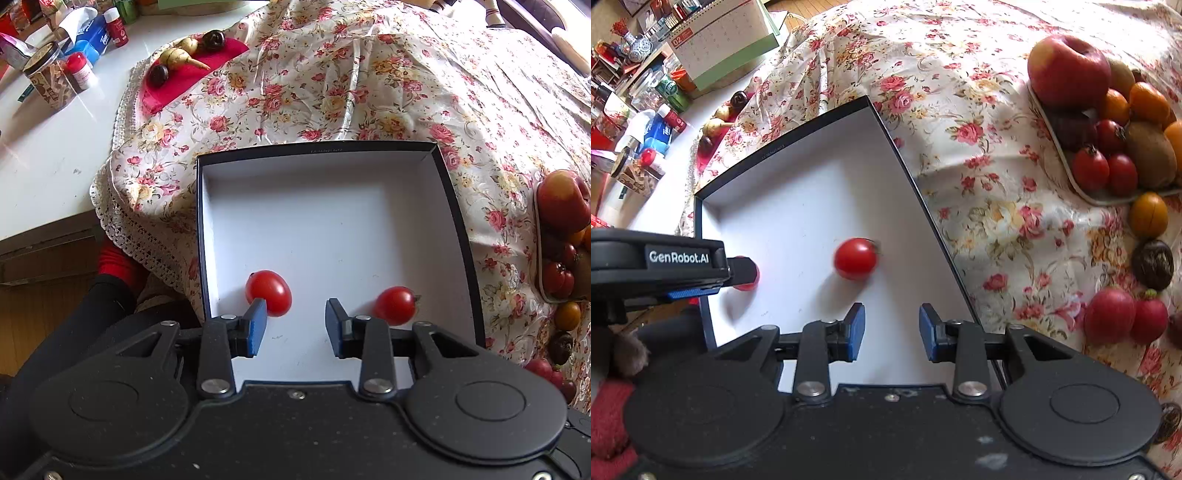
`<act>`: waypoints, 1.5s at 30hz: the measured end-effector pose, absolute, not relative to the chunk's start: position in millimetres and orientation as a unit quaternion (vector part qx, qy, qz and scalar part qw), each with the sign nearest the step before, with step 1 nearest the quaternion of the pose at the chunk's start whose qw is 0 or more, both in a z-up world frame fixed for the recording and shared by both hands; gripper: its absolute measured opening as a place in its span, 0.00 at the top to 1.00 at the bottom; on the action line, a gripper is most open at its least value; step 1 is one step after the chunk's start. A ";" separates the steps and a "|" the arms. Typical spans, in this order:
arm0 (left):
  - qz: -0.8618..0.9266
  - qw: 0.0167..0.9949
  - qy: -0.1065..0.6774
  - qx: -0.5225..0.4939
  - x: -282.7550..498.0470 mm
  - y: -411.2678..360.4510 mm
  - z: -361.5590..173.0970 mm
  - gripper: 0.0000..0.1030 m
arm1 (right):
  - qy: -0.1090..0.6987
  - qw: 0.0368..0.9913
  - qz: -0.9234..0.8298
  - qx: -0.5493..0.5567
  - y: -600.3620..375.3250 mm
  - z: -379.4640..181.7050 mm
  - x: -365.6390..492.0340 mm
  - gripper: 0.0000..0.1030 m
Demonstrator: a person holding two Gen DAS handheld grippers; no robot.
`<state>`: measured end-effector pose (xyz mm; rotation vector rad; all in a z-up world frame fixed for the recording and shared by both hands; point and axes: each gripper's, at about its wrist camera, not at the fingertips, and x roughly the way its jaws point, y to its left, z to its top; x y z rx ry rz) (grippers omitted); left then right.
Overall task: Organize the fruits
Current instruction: 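Carry both red tomatoes into the white box and open both grippers, then reach the right gripper to the dark brown round fruit and grasp it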
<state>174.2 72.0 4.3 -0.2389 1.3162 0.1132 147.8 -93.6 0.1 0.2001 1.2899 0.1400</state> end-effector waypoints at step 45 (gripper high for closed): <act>-0.024 0.819 0.573 -0.012 81.5 -7.1 -6.2 0.58 | 0.570 0.797 -0.128 0.152 -307.7 26.7 -4.5 0.65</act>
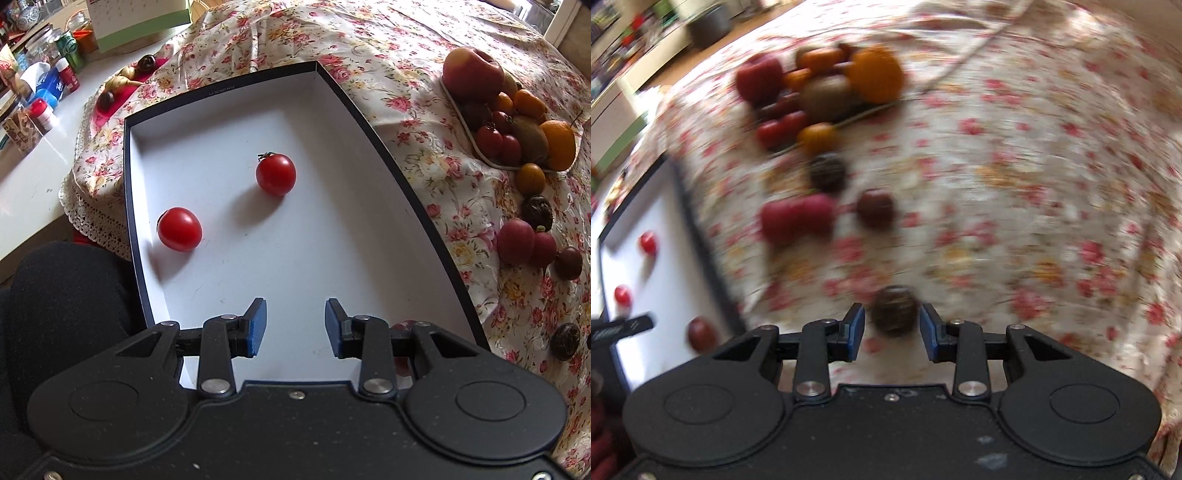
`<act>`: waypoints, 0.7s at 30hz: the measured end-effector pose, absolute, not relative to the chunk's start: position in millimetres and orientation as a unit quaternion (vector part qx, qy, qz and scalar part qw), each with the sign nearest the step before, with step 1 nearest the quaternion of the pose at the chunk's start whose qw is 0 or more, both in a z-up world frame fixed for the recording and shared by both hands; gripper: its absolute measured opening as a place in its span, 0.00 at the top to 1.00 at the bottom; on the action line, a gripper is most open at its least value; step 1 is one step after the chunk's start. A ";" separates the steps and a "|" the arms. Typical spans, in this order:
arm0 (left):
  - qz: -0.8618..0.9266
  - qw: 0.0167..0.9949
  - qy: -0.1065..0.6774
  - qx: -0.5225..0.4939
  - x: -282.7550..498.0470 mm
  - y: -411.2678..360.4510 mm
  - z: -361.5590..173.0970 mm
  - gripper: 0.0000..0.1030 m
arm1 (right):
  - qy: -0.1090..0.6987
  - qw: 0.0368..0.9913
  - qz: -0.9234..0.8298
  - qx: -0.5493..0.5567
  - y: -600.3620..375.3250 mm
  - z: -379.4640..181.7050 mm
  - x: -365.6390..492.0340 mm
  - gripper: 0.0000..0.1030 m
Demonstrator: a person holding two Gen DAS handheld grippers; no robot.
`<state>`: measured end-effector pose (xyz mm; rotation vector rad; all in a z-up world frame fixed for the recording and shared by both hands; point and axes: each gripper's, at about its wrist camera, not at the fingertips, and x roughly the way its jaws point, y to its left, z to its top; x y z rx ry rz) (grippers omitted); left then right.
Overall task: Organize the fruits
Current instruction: 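Reach the right gripper to the dark brown round fruit and grasp it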
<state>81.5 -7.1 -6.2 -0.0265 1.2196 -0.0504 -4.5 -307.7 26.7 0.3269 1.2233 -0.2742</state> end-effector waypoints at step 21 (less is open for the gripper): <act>-0.030 0.815 0.579 -0.015 81.9 -7.7 -7.8 0.58 | 0.604 0.769 -0.136 0.160 -295.6 -26.1 15.4 0.57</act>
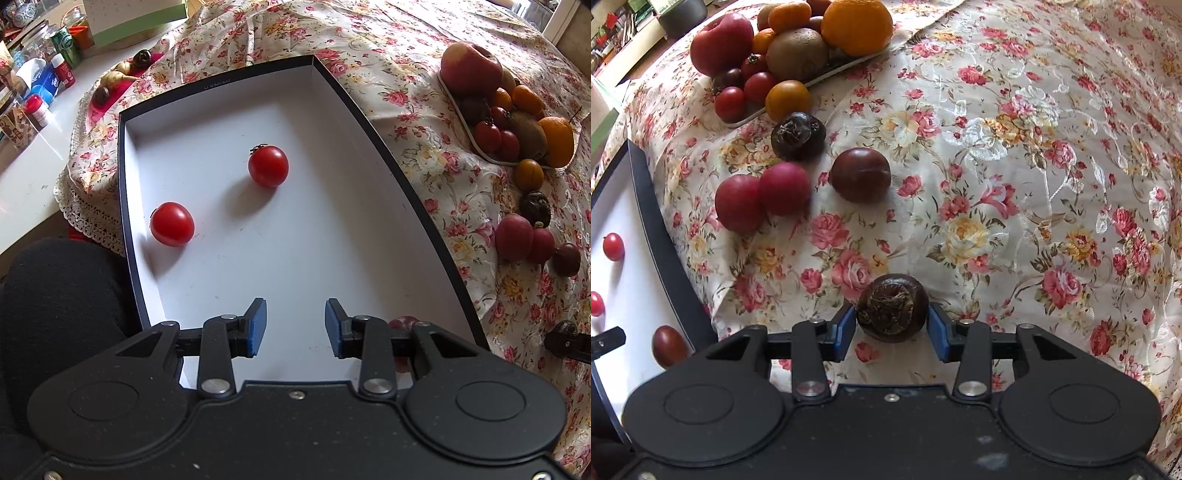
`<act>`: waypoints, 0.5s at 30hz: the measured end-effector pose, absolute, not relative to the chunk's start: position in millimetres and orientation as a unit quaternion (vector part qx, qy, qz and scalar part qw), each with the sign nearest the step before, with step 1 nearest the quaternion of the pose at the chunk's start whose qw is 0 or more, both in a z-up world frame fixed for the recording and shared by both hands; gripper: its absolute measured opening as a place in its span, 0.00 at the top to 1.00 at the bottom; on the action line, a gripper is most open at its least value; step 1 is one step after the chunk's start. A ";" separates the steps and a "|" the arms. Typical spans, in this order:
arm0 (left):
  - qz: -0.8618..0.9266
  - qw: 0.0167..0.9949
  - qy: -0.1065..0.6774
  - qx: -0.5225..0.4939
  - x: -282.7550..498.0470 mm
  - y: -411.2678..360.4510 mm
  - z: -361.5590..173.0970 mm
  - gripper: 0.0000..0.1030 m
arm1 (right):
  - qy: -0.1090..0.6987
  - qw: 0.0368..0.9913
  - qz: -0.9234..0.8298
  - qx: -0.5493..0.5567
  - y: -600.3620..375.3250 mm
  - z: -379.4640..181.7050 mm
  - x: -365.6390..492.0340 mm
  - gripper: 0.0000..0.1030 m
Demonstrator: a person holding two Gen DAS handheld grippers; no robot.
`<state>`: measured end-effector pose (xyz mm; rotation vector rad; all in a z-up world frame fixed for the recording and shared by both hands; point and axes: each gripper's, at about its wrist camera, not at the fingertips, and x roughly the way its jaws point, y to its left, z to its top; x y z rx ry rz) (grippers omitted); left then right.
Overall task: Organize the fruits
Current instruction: 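Reach the right gripper to the dark brown round fruit and grasp it, then grasp the red round fruit with the left gripper while the right gripper holds the brown fruit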
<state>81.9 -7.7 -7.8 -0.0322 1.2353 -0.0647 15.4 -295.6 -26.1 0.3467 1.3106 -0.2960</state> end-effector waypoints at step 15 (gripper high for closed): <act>-0.147 0.802 0.578 0.014 91.2 -97.1 26.6 0.58 | 0.574 0.786 -0.154 0.171 -325.0 -2.3 9.0 0.59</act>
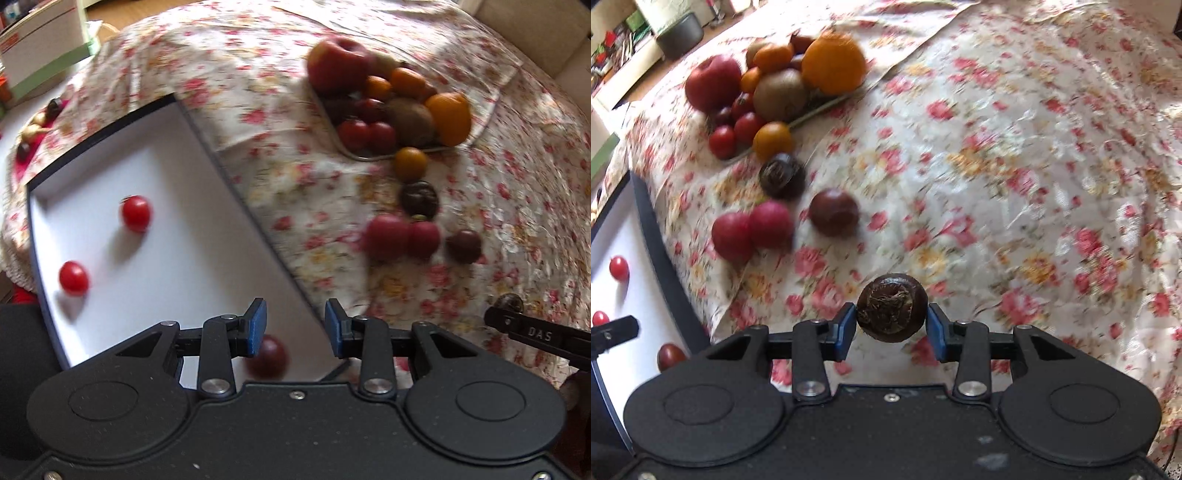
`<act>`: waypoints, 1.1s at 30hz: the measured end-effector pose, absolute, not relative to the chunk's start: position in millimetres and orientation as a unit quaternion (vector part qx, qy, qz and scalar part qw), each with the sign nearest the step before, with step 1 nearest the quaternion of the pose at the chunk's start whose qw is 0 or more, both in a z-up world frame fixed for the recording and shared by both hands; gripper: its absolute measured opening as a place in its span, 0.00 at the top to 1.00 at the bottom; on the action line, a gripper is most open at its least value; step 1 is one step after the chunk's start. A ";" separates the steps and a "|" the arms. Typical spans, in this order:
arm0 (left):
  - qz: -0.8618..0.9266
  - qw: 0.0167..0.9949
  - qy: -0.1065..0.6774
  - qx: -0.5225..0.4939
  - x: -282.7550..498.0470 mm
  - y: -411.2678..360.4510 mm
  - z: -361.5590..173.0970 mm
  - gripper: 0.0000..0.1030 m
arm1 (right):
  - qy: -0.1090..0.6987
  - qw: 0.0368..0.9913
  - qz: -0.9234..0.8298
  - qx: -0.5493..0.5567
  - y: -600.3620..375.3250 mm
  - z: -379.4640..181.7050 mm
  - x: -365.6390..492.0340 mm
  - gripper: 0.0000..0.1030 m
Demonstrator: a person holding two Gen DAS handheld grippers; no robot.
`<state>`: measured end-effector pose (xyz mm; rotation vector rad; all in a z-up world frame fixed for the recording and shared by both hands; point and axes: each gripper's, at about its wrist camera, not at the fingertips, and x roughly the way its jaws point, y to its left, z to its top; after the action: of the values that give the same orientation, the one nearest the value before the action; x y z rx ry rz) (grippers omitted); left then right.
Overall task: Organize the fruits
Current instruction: 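Grasp the red round fruit with the left gripper while the right gripper holds the brown fruit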
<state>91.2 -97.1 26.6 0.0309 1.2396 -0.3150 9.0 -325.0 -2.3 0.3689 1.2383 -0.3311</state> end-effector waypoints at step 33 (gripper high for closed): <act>-0.149 0.789 0.595 0.034 126.7 -186.5 -13.0 0.57 | 0.575 0.789 -0.150 0.157 -348.9 -29.5 14.1 0.57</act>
<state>126.7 -186.5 -13.0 0.0726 1.2826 -0.3208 14.1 -348.9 -29.5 0.3373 1.2395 -0.3224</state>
